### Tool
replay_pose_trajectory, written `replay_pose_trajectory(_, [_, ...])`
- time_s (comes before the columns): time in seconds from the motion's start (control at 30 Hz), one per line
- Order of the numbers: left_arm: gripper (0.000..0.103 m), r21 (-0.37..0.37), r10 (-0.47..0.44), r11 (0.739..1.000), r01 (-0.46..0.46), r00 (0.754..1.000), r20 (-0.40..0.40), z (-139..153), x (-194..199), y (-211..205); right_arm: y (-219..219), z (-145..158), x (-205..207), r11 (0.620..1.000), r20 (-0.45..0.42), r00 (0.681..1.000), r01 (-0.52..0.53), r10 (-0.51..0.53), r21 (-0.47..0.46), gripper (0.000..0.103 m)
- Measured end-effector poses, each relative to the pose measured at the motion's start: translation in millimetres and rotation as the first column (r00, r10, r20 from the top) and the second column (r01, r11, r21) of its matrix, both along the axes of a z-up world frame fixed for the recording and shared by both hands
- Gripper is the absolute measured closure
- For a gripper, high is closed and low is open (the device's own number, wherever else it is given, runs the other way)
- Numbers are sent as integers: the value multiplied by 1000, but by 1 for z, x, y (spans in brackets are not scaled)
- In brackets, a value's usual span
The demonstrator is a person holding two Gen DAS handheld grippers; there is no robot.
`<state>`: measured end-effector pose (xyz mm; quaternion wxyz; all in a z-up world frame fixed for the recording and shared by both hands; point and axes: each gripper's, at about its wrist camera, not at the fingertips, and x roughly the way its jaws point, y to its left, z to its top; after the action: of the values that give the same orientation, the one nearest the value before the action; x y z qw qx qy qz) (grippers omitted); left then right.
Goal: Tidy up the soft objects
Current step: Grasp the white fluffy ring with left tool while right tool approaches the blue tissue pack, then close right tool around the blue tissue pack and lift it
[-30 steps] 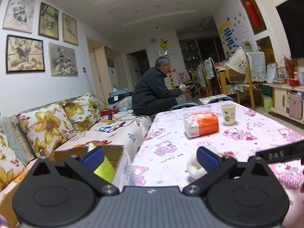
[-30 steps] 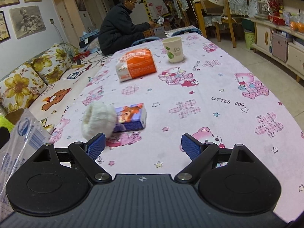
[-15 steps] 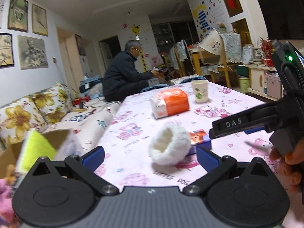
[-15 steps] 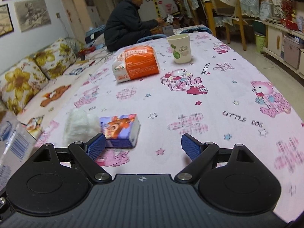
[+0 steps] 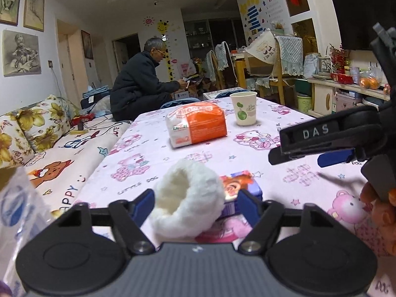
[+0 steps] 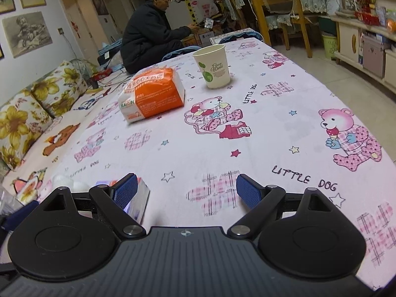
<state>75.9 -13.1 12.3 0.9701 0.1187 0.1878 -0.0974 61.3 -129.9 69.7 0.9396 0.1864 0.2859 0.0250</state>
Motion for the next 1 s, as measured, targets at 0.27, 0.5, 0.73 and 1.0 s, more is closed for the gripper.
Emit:
replay_pose_trajectory(0.27, [83,6,-23,1000,23,997,-72,-4,9,-3,10,-1,8,998,5,999,-50,50,25,0])
replay_pose_trajectory(0.5, [88,-26,45,998,-49,992,-115,2,-5,14,29,-3,16,993,1,993,-117,117,22,0])
replay_pose_trajectory(0.73, [90,-85,119,988,-132,983,-138,12,-10,43,58,-3,24,983,8,983,-182,182,-21,0])
replay_pose_trajectory(1.0, [90,-94,128,985,-142,981,-144,13,-8,55,84,-8,29,967,-7,978,-209,210,-145,0])
